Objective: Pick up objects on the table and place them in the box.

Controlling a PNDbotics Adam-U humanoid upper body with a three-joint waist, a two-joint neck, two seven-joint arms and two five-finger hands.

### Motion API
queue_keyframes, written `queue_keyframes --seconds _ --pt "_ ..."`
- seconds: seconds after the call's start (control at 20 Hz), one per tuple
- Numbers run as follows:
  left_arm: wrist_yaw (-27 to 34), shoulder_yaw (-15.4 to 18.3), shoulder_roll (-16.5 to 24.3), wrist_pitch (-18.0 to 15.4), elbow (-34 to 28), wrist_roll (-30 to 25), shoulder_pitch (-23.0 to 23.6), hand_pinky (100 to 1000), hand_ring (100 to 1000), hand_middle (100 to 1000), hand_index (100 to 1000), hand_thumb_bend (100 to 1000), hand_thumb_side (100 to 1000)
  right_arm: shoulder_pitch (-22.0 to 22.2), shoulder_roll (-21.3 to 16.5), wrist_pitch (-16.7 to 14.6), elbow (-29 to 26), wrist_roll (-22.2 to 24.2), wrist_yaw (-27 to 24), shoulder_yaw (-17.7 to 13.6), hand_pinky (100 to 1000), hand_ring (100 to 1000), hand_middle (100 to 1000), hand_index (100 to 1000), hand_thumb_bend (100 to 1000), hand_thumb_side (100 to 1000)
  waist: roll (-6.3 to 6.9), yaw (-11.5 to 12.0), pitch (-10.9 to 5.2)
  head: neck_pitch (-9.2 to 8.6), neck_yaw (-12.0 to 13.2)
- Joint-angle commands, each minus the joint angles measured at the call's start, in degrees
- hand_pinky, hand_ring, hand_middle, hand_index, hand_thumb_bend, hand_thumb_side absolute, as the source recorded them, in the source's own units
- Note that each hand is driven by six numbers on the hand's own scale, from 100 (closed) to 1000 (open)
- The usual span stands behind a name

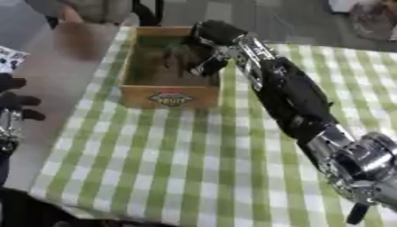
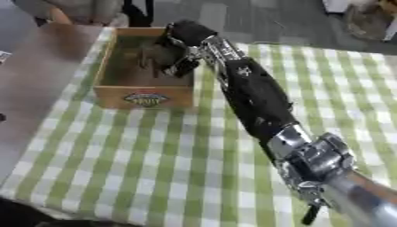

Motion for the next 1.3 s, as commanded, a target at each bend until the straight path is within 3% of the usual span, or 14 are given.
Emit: queue_keyframes --seconds 0.05,0.15,0.25,0.4,0.7,0.95,1.3 --pt "0.15 -0.13 0.05 -0.01 -1.25 -0.16 -0.92 517 608 688 771 100 170 -1.2 -0.18 1.98 -0.76 -1.23 1.68 -0.28 482 453 465 622 373 359 0.54 0.27 -0.75 -0.53 -0.26" --pt "0.2 -0.15 -0.02 0.0 -1.26 -0.17 -0.92 517 608 688 770 100 170 -1.1 0.41 3.58 -1.48 -2.79 2.76 -0.19 503 473 484 653 451 354 0.6 0.53 -0.66 -0.57 -0.42" --pt "0.21 -0.14 -0.04 0.0 -1.27 -0.16 -0.91 517 608 688 770 100 170 -1.07 0.89 4.46 -1.87 -4.42 3.33 0.55 518 489 496 669 450 353 0.59 0.58 -0.61 -0.54 -0.43" --pt "0.2 -0.16 -0.06 0.0 -1.26 -0.17 -0.89 517 608 687 770 100 170 -1.08 1.32 4.06 -2.17 -5.34 3.6 1.39 605 617 601 762 443 378 0.5 0.55 -0.58 -0.52 -0.43" --pt "0.19 -0.14 -0.12 -0.02 -1.24 -0.16 -0.83 517 607 687 770 100 169 -0.82 2.03 1.39 -1.57 -1.21 4.11 2.39 678 730 696 825 437 360 0.44 0.63 -0.66 -0.44 -0.5" --pt "0.19 -0.09 -0.14 -0.05 -1.21 -0.12 -0.75 517 607 686 769 100 167 -0.78 2.19 -0.48 -2.65 2.72 3.09 2.3 694 742 720 837 436 348 0.48 0.58 -0.8 -0.35 -0.4" --pt "0.12 0.03 -0.05 -0.09 -1.16 -0.03 -0.7 517 606 685 769 100 165 -0.96 1.72 -0.91 -6.23 1.65 -0.21 3.16 680 714 699 824 439 351 0.49 -0.16 -0.83 -0.42 -0.25"
